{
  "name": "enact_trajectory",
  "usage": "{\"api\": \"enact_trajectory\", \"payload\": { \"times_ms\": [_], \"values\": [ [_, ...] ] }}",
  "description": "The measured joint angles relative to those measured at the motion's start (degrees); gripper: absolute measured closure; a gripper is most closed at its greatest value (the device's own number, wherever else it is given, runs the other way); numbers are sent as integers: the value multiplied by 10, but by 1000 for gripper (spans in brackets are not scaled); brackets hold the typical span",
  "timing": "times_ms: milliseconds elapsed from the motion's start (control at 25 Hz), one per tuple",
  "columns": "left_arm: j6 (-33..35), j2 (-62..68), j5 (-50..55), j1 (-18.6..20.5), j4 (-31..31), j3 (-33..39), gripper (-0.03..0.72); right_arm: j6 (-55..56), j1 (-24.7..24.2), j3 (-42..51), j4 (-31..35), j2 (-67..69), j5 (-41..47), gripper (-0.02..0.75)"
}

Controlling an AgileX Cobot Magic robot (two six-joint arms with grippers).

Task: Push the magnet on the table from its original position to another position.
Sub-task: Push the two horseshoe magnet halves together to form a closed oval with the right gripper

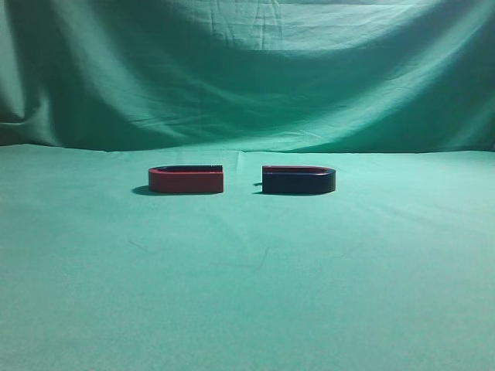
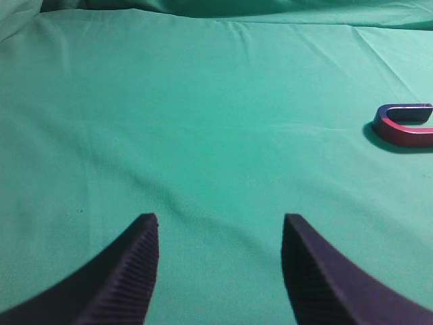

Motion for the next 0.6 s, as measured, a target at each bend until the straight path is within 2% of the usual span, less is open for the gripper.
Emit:
{"api": "enact_trajectory", "payload": {
  "times_ms": [600],
  "values": [
    [0,0,0,0,0,0,316,0,0,0,0,0,0,738]
  ]
}}
